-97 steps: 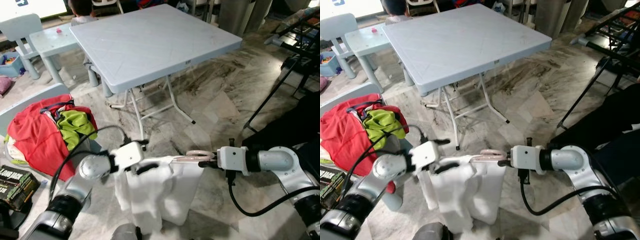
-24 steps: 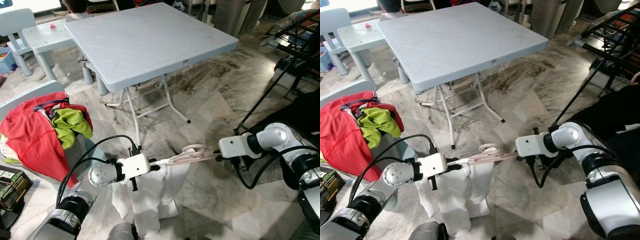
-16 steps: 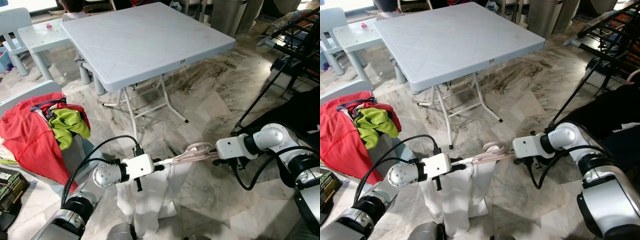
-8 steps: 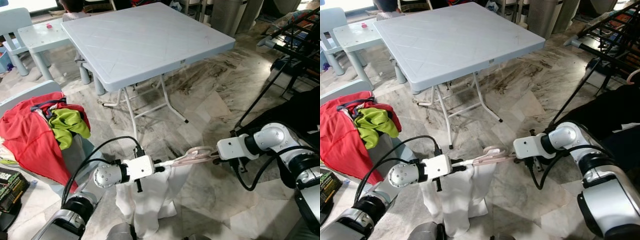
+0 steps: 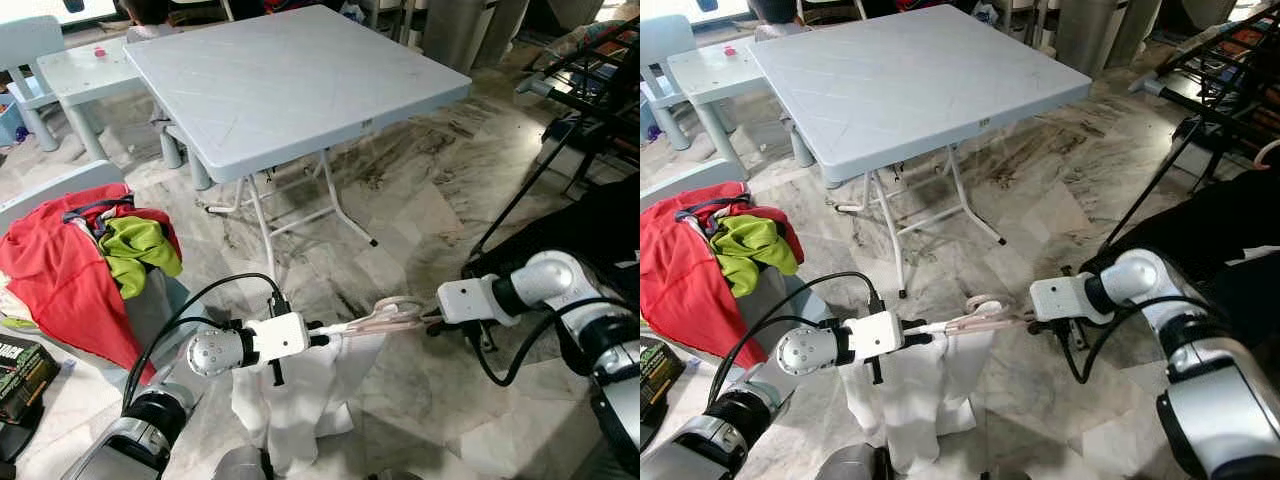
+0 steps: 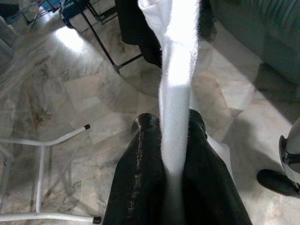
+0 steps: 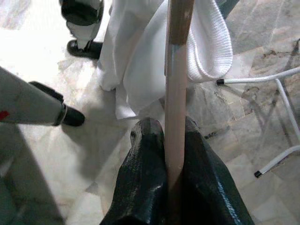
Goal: Hang hanger
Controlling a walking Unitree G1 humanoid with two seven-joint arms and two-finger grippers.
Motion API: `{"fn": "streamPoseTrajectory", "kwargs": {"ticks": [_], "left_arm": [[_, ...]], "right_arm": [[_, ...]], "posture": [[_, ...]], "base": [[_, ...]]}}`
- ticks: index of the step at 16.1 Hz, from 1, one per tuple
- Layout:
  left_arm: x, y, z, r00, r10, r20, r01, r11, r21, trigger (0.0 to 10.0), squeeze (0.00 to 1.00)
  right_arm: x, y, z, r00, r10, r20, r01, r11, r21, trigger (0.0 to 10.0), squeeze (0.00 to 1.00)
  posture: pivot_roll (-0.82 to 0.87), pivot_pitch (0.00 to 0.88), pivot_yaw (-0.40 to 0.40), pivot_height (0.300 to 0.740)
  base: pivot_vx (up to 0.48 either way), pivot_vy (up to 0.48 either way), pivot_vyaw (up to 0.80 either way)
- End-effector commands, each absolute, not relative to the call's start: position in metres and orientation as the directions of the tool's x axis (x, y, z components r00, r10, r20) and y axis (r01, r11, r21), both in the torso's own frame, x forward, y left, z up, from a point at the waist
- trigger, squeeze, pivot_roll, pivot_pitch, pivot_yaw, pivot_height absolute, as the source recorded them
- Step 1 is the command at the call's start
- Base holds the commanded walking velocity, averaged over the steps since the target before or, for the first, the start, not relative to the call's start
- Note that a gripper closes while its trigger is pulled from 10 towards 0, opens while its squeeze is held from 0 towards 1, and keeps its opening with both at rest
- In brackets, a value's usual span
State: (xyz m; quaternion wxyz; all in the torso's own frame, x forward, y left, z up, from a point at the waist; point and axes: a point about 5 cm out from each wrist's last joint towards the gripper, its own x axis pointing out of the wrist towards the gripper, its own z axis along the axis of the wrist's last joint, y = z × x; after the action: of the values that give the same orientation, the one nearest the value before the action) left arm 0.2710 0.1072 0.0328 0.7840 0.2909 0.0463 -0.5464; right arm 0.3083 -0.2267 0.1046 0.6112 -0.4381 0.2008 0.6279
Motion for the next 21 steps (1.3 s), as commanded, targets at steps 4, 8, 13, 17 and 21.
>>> {"fn": "streamPoseTrajectory", "kwargs": {"ticks": [4, 8, 13, 17, 21], "left_arm": [[0.295, 0.118, 0.053, 0.521, -0.786, -0.334, 0.808, 0.328, 0.488, 0.0, 0.78], [0.299, 0.12, 0.058, 0.533, -0.78, -0.327, 0.786, 0.315, 0.531, 0.0, 1.0], [0.305, 0.123, 0.062, 0.555, -0.768, -0.319, 0.764, 0.318, 0.561, 9.5, 1.0], [0.309, 0.125, 0.064, 0.59, -0.744, -0.315, 0.741, 0.342, 0.578, 10.0, 1.0], [0.314, 0.131, 0.065, 0.646, -0.702, -0.3, 0.702, 0.393, 0.594, 0.0, 1.0]], "right_arm": [[0.309, -0.224, 0.108, 0.241, 0.707, -0.665, -0.936, -0.011, -0.351, 0.0, 0.0], [0.303, -0.22, 0.101, 0.311, 0.766, -0.563, -0.93, 0.122, -0.348, 0.0, 0.0], [0.294, -0.207, 0.09, 0.394, 0.801, -0.451, -0.903, 0.245, -0.354, 0.0, 0.0], [0.293, -0.196, 0.089, 0.462, 0.804, -0.374, -0.87, 0.33, -0.366, 0.0, 0.0], [0.302, -0.188, 0.099, 0.55, 0.785, -0.284, -0.812, 0.424, -0.4, 0.0, 0.0]], "posture": [[-0.1, 0.0, 0.001, 0.74], [-0.1, 0.0, 0.016, 0.74], [-0.1, 0.0, 0.034, 0.74], [-0.1, 0.0, 0.043, 0.74], [-0.1, 0.0, 0.042, 0.74]], "base": [[0.0, 0.0, 0.0], [0.0, 0.0, 0.0], [0.0, 0.0, 0.0], [0.0, 0.0, 0.0], [0.0, 0.0, 0.0]]}}
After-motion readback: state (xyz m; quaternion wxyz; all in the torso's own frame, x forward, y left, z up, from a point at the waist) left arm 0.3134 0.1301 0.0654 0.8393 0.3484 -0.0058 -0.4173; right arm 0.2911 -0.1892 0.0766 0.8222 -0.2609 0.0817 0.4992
